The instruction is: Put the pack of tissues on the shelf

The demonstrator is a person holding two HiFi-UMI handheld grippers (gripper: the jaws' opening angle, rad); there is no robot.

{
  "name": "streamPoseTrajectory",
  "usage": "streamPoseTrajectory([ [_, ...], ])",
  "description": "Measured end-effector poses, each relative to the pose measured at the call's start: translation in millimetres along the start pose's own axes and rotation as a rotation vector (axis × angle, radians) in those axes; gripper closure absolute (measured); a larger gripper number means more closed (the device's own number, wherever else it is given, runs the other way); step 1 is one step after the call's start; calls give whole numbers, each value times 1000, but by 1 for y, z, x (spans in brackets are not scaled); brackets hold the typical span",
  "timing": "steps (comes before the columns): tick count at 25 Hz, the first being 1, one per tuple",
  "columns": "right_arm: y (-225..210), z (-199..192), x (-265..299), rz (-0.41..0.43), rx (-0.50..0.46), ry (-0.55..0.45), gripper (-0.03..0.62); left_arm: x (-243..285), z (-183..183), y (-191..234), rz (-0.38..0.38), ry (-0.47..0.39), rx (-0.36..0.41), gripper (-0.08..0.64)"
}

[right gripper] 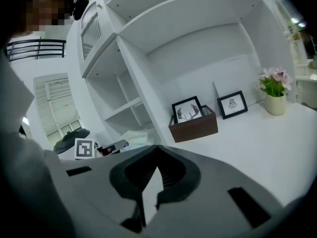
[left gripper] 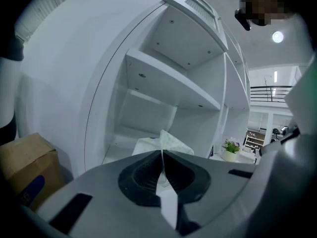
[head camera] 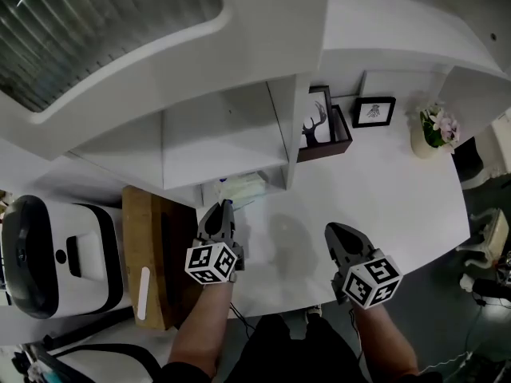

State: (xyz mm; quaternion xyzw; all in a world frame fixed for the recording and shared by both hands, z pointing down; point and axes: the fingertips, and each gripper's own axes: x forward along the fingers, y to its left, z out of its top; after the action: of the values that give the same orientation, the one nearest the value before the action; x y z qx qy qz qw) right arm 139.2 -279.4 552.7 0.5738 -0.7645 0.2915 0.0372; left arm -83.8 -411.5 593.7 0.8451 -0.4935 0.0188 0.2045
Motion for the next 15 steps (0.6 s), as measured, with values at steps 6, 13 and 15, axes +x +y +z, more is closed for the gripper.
streamPoseTrajectory([
  [6,-10,-7,0,-29,28,1,588,22,-13,13,32,28,-27,549],
  [13,-16,-11,-5,-50,44,-1,589,43,-19,21,60,60,-7,549],
  [15,-16,-10,-7,-52,44,-2,588,48,-20,23,68,73,7,549],
])
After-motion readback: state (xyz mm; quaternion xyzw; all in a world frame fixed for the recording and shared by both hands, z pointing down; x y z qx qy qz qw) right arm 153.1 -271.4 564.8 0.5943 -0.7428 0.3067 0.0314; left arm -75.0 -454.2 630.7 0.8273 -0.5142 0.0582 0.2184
